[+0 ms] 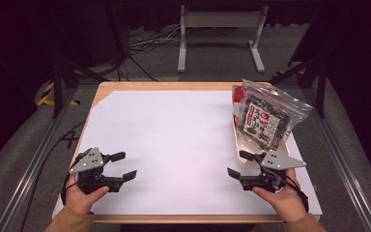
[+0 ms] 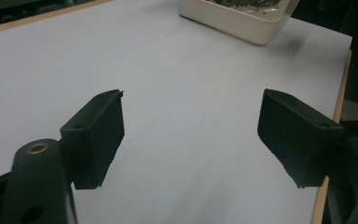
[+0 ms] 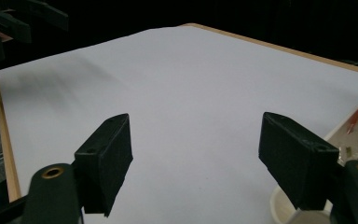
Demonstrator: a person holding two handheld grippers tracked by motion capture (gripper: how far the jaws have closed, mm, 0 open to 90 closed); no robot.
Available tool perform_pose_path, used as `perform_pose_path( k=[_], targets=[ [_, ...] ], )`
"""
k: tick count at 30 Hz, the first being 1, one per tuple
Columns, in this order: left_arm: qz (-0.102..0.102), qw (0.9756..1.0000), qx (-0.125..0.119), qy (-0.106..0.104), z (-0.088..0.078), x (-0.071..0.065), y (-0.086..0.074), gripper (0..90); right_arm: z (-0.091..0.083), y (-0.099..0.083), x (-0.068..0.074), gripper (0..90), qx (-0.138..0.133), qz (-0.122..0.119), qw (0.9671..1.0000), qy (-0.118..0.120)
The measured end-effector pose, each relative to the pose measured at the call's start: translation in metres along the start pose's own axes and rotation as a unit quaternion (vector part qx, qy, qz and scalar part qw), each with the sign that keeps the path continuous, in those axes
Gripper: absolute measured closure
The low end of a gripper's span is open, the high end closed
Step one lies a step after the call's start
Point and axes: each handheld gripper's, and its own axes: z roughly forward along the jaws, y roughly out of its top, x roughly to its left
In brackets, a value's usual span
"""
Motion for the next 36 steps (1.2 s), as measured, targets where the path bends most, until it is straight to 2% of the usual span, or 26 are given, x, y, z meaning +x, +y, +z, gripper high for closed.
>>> perform_pose_path(
  k=[6,13,19,23,25,27,31,36],
  targets=[
    [-0.007,0.9999,-0.012,0.005,-0.002,0.002,-0.003,23.5,0.008,-0.006,0.005,26.0,0.004,-0.001,1.0,0.006],
    [-0.006,1.0,-0.005,0.004,0.005,-0.001,-0.007,25.3,0.018,-0.015,0.008,25.1,0.011,-0.004,0.9998,0.014],
    [0.0,0.9999,-0.003,0.014,0.007,-0.001,-0.009,26.7,0.022,-0.021,0.008,24.9,0.024,-0.009,0.9996,0.011],
    [0.0,0.9999,0.0,0.012,0.01,-0.002,-0.011,27.1,0.028,-0.026,0.006,25.1,0.035,-0.004,0.9993,0.009],
    [0.001,1.0,0.0,0.009,0.011,-0.002,-0.01,26.9,0.031,-0.027,0.008,26.5,0.036,-0.01,0.9993,0.0],
    [0.0,1.0,0.0,0.009,0.011,-0.003,-0.01,26.8,0.032,-0.027,0.008,26.5,0.038,-0.01,0.9992,0.002],
    [-0.003,1.0,0.0,0.007,0.011,-0.003,-0.011,26.5,0.037,-0.031,0.009,25.9,0.056,0.004,0.9984,0.006],
    [-0.003,1.0,-0.001,0.007,0.011,-0.003,-0.011,26.1,0.038,-0.033,0.008,25.4,0.056,0.005,0.9984,0.003]
  ],
)
